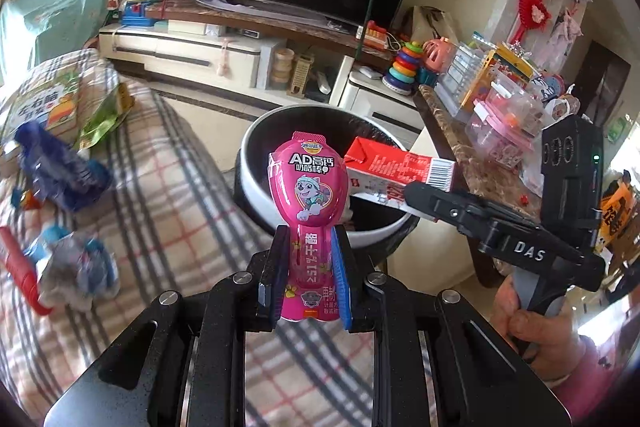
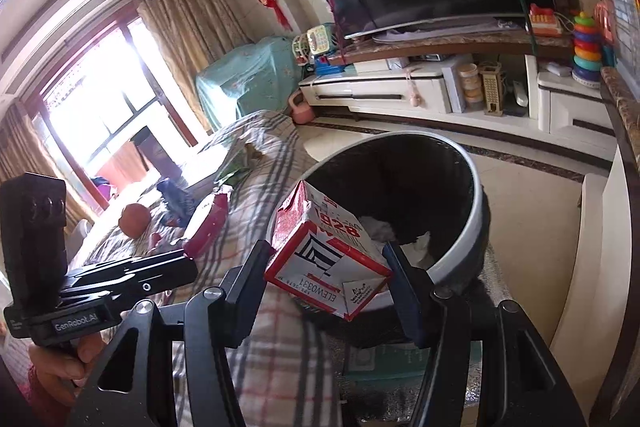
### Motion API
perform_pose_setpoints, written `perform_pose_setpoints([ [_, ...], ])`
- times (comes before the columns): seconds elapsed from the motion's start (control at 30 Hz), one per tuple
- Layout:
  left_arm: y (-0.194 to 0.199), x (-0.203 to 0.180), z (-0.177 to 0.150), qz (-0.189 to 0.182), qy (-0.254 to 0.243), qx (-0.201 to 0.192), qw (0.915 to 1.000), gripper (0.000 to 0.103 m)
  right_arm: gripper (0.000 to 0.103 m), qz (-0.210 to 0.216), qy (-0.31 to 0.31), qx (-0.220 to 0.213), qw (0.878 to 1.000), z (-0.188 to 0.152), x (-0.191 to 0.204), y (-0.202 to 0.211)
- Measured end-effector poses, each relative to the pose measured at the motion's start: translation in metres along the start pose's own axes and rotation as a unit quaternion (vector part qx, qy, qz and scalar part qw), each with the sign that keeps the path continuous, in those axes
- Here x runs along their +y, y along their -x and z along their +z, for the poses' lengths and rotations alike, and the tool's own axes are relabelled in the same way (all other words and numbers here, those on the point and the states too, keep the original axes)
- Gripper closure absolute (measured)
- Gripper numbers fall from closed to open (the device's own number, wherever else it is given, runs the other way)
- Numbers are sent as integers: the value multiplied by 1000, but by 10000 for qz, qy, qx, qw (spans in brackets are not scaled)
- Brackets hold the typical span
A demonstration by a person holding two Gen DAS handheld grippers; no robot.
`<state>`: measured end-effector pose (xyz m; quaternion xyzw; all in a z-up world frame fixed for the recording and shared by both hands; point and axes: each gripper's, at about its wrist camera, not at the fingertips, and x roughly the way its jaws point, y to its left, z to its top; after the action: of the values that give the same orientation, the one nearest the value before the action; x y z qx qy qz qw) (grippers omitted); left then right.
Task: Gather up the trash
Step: 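Carry the pink candy pack and milk carton over the trash bin, then open both tools to drop the candy pack and milk carton into the bin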
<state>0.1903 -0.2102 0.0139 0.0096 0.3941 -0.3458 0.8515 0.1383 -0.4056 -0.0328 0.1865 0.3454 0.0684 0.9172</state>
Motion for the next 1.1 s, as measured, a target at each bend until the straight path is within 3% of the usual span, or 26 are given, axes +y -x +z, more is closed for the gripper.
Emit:
perform_pose_setpoints([
  [0.73, -59, 2, 28, -3, -23, 410, 9992, 84, 45, -252, 14, 321, 9992, 18, -34, -33],
  [1.1, -71, 0, 41, 92, 8, 442, 9990, 82, 43, -127, -176, 377, 9991, 27, -43, -40],
])
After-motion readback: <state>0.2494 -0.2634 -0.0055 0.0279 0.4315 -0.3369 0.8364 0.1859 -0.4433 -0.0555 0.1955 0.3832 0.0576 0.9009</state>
